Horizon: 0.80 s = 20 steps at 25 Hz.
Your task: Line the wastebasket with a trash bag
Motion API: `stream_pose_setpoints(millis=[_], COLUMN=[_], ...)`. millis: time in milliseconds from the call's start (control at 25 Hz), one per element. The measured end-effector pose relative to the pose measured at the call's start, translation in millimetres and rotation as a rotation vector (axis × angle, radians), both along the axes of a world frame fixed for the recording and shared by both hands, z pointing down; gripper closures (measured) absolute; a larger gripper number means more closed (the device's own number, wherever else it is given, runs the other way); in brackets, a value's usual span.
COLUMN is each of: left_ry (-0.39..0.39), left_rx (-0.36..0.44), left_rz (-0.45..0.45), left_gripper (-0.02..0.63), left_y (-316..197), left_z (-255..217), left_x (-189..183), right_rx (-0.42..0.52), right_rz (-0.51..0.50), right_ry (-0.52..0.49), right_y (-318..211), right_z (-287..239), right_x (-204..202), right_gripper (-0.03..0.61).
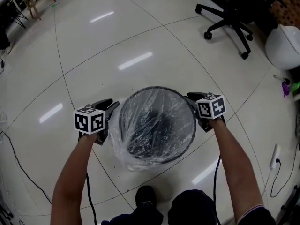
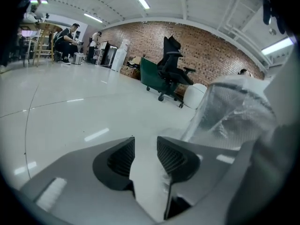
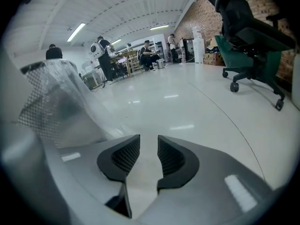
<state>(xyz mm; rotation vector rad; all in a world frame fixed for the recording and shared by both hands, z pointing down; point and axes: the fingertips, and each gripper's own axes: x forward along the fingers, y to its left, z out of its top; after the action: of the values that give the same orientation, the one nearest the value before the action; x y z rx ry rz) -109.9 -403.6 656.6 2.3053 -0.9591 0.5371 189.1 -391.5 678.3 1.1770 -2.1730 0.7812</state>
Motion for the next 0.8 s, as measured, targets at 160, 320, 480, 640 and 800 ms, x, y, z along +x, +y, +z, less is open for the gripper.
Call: stream_pose_setpoints(millis=[160,320,480,640,800], left_ry=[-0.029,-0.083,-0.114,-0.115,-0.12], left_rx=[0.024,0.027,0.019,0.05,0.11], left_rz=[-0.023,-0.035,-0.024,-0.06,-0.091], left_gripper=[0.469,0.469,0.469,0.469,0.49], left_y=[10,23,39,46,50], left_z=[-14,-17,-20,-39,-73], left_x=[-10,-20,-24,-31,-35], right_rx=[0.026,0.088,0.158,0.214,0.258], right_rz=[0.009,0.016,-0.003,-0.023,-0.099], right_ry=[0.008,0.014,0.011,0.008,-0.006], right_y=[9,10,9,12,24], right_z=[-22,-54,-91,-129,-170], right_x=[9,11,6,-1,-26], right_gripper=[0.46,0.468,0.479,0.503,0.566])
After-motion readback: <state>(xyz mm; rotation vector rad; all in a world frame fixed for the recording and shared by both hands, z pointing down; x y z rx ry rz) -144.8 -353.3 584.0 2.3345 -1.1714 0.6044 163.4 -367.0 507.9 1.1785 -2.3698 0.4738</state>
